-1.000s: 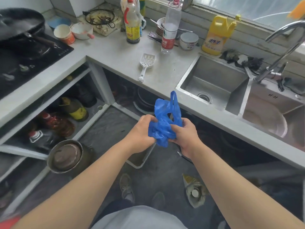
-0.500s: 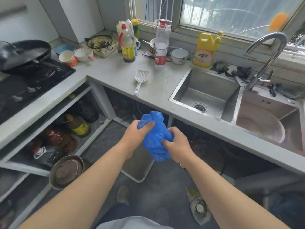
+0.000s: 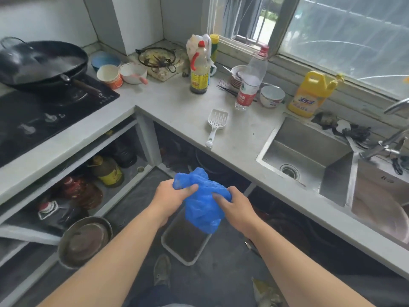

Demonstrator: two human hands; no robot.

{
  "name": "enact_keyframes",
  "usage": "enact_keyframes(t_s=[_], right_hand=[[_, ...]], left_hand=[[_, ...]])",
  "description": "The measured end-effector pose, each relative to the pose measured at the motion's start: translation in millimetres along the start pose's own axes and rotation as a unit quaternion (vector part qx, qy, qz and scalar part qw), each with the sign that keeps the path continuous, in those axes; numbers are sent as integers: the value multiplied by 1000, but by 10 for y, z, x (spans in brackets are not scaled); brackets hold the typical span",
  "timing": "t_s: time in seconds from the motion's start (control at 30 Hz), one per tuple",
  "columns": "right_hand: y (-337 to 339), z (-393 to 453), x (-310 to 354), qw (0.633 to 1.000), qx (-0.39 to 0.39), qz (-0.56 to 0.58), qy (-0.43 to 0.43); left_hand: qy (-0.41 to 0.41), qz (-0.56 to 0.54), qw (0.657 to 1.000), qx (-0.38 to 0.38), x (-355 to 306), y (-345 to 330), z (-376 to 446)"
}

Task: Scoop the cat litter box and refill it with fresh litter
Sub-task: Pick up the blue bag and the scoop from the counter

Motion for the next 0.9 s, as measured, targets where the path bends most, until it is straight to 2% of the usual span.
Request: enact_keyframes(t_s=[0.17,0.27,0.4,0.6,0.73,0.9], right_hand=[[-572,545,378,998,11,-54,-24],[-932,848,525,996,32,-63,-46],[-1211,1324,588,991,-11,30,-127],[-1277,1640,756,943,-59,202,-257],[-1311,1698,920,959,-50,174,-217],[-1460,1662,1247,980,67,119,-145]], left_hand=[[87,-1,993,-78,174,792,378],[127,-6,988,-89,290,1229,474],[141,-37,983,-110,402,1668,564],[165,-129,939,-271,642,2299,713],[149,-185,924,-300,660,2491,855],[174,-208,924,-270,610,2412,1063]])
Point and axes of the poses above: each hand's wrist, its own z-axis towards the middle knuckle, its own y-axis out of the back of the hand, x = y × z, the point moved 2 cm from there along z, towards the middle knuckle, and after that the axes turned 10 degrees about -y, right-handed, at the moved point
